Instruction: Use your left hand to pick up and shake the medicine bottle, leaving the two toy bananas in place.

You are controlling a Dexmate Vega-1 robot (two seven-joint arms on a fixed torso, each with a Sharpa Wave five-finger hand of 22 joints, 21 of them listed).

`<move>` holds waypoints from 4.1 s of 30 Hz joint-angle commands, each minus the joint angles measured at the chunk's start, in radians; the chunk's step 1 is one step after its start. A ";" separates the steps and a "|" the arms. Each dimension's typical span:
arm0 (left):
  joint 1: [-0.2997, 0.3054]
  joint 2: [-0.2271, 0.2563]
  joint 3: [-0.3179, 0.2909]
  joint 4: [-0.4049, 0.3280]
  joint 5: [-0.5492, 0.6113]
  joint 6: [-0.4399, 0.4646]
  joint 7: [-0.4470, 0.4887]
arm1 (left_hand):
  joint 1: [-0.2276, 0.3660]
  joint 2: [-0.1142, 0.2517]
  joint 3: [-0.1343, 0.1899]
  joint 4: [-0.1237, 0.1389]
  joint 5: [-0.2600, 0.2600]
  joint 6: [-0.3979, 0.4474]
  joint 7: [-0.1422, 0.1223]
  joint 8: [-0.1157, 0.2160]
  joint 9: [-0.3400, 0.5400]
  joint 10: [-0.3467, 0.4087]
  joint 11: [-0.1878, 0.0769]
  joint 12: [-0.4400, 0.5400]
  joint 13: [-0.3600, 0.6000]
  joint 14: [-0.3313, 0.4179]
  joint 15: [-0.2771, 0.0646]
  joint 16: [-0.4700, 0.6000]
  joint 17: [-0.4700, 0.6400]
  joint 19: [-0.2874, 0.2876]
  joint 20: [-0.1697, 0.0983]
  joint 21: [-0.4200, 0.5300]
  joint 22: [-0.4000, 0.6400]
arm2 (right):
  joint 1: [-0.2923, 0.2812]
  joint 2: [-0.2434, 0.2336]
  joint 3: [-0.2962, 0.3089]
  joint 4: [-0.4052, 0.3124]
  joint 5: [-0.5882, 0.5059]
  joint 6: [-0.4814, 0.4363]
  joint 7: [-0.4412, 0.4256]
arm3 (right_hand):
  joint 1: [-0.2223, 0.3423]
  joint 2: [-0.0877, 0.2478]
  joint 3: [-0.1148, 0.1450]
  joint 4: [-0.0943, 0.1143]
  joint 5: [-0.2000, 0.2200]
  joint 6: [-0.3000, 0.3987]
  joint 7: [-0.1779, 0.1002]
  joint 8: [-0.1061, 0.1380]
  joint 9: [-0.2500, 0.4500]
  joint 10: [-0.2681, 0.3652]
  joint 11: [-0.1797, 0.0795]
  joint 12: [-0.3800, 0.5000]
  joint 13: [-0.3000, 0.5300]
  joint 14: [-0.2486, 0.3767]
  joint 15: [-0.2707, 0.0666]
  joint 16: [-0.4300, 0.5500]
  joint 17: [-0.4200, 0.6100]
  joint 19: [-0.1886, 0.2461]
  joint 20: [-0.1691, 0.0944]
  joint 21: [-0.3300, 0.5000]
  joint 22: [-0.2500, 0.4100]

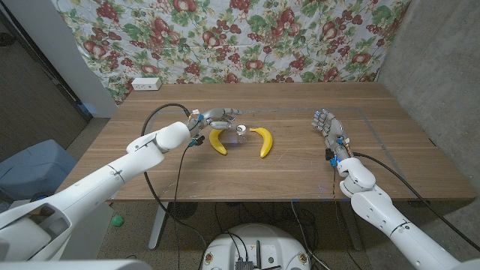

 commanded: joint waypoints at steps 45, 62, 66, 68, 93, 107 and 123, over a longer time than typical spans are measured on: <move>-0.040 -0.019 0.065 0.014 0.019 0.085 -0.060 | 0.104 0.111 -0.010 0.024 0.063 0.101 -0.007 0.011 0.009 0.115 -0.034 0.025 0.001 0.131 -0.187 0.024 0.012 0.075 -0.082 0.021 0.010 | -0.031 -0.001 0.015 -0.003 0.005 0.019 -0.006 | -0.007 0.000 -0.007 0.000 0.003 0.011 0.002 0.002 0.003 0.009 -0.001 0.004 0.002 0.009 0.003 0.002 0.001 0.018 0.004 -0.027 0.006; -0.065 -0.056 0.076 0.096 -0.012 0.018 -0.070 | 0.166 0.249 0.017 0.019 0.009 0.229 -0.039 0.023 0.004 0.229 -0.061 0.030 -0.001 0.238 -0.192 0.035 0.017 0.095 -0.091 0.044 0.017 | -0.022 0.000 0.011 -0.004 -0.004 0.010 -0.016 | -0.008 0.000 -0.008 0.000 0.003 0.012 0.003 0.002 0.003 0.010 -0.001 0.004 0.002 0.010 0.003 0.001 0.000 0.020 0.005 -0.036 0.007; -0.058 -0.062 0.072 0.108 -0.013 -0.001 -0.046 | 0.195 0.287 0.022 0.000 -0.029 0.292 -0.030 0.029 0.003 0.321 -0.059 0.045 -0.001 0.313 -0.198 0.057 0.025 0.129 -0.094 0.069 0.020 | -0.022 0.003 0.012 -0.006 -0.004 0.008 -0.023 | -0.008 0.000 -0.008 0.000 0.003 0.011 0.002 0.002 0.003 0.010 0.000 0.004 0.002 0.010 0.002 0.001 0.000 0.020 0.005 -0.039 0.007; -0.054 -0.065 0.068 0.111 -0.016 -0.005 -0.036 | 0.218 0.305 0.022 -0.008 -0.057 0.338 -0.023 0.033 0.004 0.378 -0.061 0.052 0.001 0.367 -0.199 0.074 0.032 0.160 -0.110 0.095 0.025 | -0.022 0.002 0.011 -0.007 -0.007 0.008 -0.024 | -0.008 0.000 -0.008 0.000 0.003 0.012 0.002 0.002 0.003 0.010 -0.001 0.004 0.002 0.010 0.003 0.000 0.000 0.021 0.005 -0.040 0.007; -0.002 -0.091 0.022 0.134 -0.052 -0.072 0.081 | 0.338 0.334 0.060 -0.011 -0.119 0.636 0.067 0.081 0.028 0.823 -0.064 0.168 0.078 0.701 -0.200 0.211 0.122 0.205 -0.142 0.283 0.048 | -0.022 0.005 0.009 -0.018 -0.013 0.002 -0.037 | -0.009 0.001 -0.010 0.000 0.003 0.011 0.004 0.002 0.002 0.010 -0.001 0.003 0.001 0.010 0.002 -0.001 -0.002 0.027 0.006 -0.055 0.007; 0.021 -0.106 -0.007 0.127 -0.113 -0.097 0.098 | 0.368 0.324 0.034 -0.006 -0.109 0.671 0.089 0.086 0.037 0.861 -0.057 0.202 0.134 0.771 -0.197 0.263 0.180 0.220 -0.153 0.346 0.054 | -0.030 -0.002 0.012 -0.022 -0.016 0.002 -0.039 | -0.010 0.001 -0.010 0.000 0.003 0.011 0.003 0.002 0.002 0.010 0.000 0.003 0.001 0.011 0.003 -0.002 -0.002 0.030 0.005 -0.061 0.007; 0.046 -0.093 -0.040 0.083 -0.176 -0.081 0.094 | 0.375 0.319 0.020 -0.002 -0.102 0.683 0.087 0.097 0.052 0.870 -0.059 0.214 0.161 0.786 -0.197 0.277 0.205 0.220 -0.151 0.373 0.056 | -0.023 -0.006 0.013 -0.016 -0.014 -0.002 -0.030 | -0.010 0.001 -0.011 -0.001 0.003 0.010 0.004 0.001 0.002 0.009 0.000 0.002 0.001 0.010 0.003 -0.003 -0.003 0.033 0.006 -0.069 0.007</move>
